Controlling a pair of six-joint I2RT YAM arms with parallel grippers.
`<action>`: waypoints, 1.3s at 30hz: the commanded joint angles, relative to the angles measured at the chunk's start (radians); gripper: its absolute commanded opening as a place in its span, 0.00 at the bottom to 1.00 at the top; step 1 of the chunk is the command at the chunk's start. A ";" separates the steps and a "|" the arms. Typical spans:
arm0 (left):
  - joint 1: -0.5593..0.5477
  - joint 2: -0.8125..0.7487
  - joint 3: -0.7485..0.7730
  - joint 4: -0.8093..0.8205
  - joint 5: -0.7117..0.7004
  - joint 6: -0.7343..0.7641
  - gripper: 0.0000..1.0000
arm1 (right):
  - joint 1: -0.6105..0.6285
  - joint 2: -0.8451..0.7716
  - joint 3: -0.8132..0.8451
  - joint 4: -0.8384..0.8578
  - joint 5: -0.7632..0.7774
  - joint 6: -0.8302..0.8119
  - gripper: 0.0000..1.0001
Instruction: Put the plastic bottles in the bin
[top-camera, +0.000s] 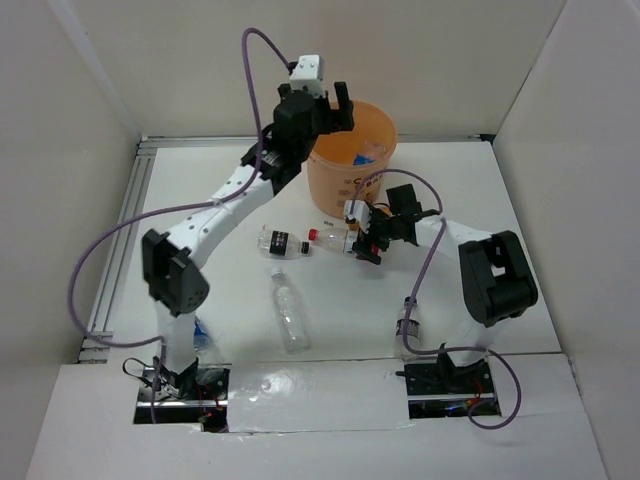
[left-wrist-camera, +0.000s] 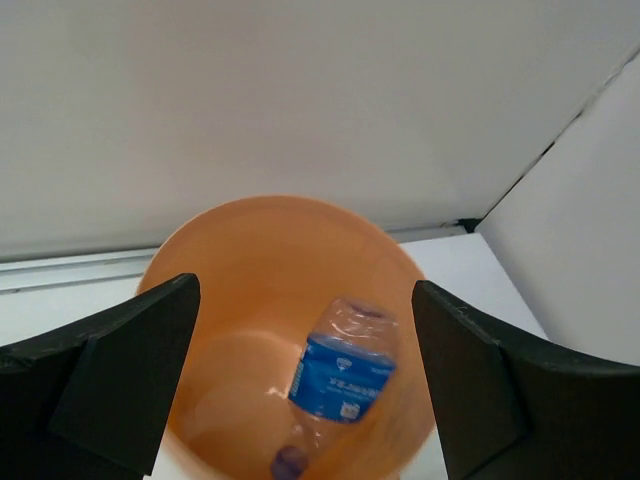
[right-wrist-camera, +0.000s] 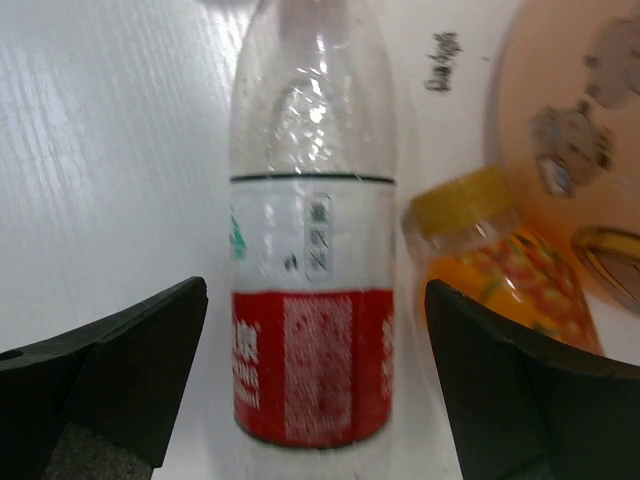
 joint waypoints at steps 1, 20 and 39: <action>-0.012 -0.287 -0.178 -0.055 -0.032 0.032 1.00 | 0.050 0.060 0.043 0.011 0.065 -0.043 0.95; -0.074 -1.127 -1.150 -1.042 -0.257 -0.918 1.00 | 0.085 -0.241 0.464 -0.461 -0.455 -0.016 0.29; -0.074 -0.991 -1.124 -1.372 -0.179 -1.130 1.00 | -0.060 0.305 1.060 0.045 -0.248 0.357 0.86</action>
